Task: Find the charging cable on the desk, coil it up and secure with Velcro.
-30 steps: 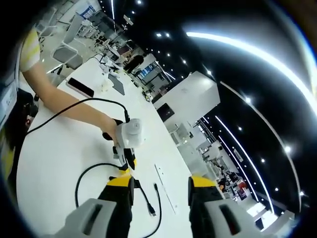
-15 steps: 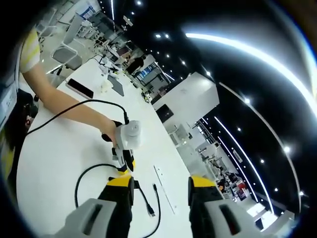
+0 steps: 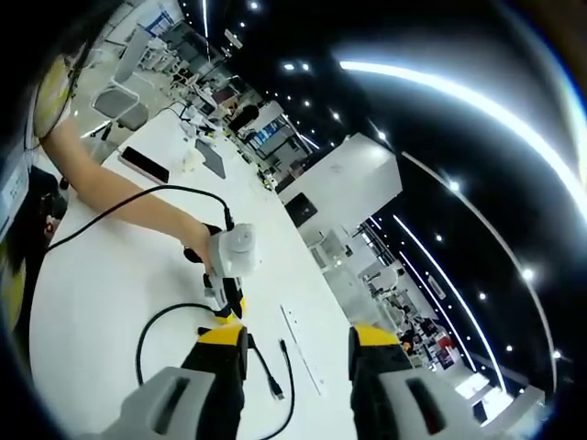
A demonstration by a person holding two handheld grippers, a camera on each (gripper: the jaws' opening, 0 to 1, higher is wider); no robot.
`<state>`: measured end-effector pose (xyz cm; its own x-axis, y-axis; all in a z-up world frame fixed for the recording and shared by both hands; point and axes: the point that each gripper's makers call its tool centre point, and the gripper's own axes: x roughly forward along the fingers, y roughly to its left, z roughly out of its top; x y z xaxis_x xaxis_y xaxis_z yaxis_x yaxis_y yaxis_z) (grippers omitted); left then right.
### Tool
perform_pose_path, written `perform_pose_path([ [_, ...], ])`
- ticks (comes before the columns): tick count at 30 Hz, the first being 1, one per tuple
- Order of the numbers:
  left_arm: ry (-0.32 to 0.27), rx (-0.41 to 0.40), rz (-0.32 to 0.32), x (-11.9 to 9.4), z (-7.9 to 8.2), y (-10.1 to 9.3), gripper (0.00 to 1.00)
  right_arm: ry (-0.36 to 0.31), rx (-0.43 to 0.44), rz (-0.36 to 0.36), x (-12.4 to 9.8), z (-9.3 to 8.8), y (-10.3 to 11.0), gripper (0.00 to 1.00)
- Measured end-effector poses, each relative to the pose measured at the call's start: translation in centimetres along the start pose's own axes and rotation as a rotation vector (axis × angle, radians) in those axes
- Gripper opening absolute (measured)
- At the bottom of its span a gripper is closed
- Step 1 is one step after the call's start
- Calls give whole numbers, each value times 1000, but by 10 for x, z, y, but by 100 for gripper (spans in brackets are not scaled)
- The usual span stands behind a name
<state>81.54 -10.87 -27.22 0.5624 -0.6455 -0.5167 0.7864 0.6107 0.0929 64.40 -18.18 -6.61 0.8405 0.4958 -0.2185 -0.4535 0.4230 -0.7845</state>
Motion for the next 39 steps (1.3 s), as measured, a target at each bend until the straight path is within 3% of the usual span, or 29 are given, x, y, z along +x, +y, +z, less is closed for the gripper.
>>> perform_pose_path([
  [23,8,36,-8,1,0,-3,6,5,-8,1,0,-1,2,45],
  [39,6,35,-24,0,0,-6,6,9,-12,7,2,-1,2,45],
])
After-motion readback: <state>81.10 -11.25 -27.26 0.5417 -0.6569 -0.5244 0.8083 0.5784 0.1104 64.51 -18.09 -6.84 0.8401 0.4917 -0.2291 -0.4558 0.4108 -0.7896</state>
